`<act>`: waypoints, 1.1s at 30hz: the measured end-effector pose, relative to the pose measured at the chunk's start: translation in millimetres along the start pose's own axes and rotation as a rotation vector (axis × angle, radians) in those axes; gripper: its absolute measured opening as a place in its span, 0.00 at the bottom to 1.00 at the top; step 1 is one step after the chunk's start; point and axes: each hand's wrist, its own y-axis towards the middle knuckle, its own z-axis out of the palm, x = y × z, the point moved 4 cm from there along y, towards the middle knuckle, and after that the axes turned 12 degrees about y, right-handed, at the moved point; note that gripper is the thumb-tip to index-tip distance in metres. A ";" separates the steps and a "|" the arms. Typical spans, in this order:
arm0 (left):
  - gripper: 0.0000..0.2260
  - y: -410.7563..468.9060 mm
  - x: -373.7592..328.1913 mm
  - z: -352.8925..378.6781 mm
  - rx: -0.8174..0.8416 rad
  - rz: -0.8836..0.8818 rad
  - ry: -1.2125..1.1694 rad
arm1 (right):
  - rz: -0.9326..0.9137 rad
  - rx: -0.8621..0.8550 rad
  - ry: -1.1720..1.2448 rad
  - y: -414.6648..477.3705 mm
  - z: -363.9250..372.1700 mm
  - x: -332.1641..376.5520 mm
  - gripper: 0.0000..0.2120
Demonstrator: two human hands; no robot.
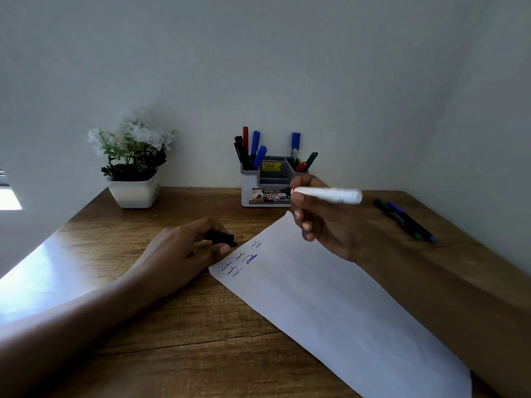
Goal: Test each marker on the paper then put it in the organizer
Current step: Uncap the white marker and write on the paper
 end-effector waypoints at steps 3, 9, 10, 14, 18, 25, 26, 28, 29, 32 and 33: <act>0.11 0.4 0.8 2.4 0.044 0.013 0.044 | 0.026 -0.092 -0.210 9.2 2.3 -14.8 0.08; 0.11 0.2 -1.7 5.2 0.091 0.033 0.169 | 0.121 -0.159 -0.324 14.3 -5.8 -32.4 0.04; 0.12 0.2 -1.4 6.2 0.103 0.032 0.191 | 0.139 -0.157 -0.322 13.0 -7.1 -34.7 0.04; 0.13 1.0 0.7 8.5 0.121 0.026 0.240 | 0.133 -0.171 -0.356 11.9 -11.5 -39.8 0.06; 0.13 1.7 2.3 8.9 0.132 0.015 0.238 | 0.104 -0.162 -0.409 12.6 -13.2 -42.6 0.05; 0.14 1.7 2.7 9.1 0.136 0.007 0.234 | 0.096 -0.128 -0.450 11.8 -12.7 -43.8 0.02; 0.14 1.5 2.5 9.0 0.136 0.010 0.231 | 0.098 -0.128 -0.459 11.8 -12.4 -44.0 0.02; 0.14 1.6 2.7 9.1 0.139 0.014 0.226 | 0.105 -0.131 -0.462 11.9 -12.2 -44.1 0.02; 0.14 1.8 2.6 9.1 0.141 0.013 0.225 | 0.109 -0.136 -0.458 12.0 -12.3 -44.0 0.03; 0.14 2.2 2.6 9.2 0.142 0.013 0.221 | 0.110 -0.148 -0.461 12.1 -12.6 -43.7 0.04; 0.14 2.2 2.6 9.1 0.140 0.013 0.221 | 0.107 -0.153 -0.467 12.2 -12.8 -43.5 0.04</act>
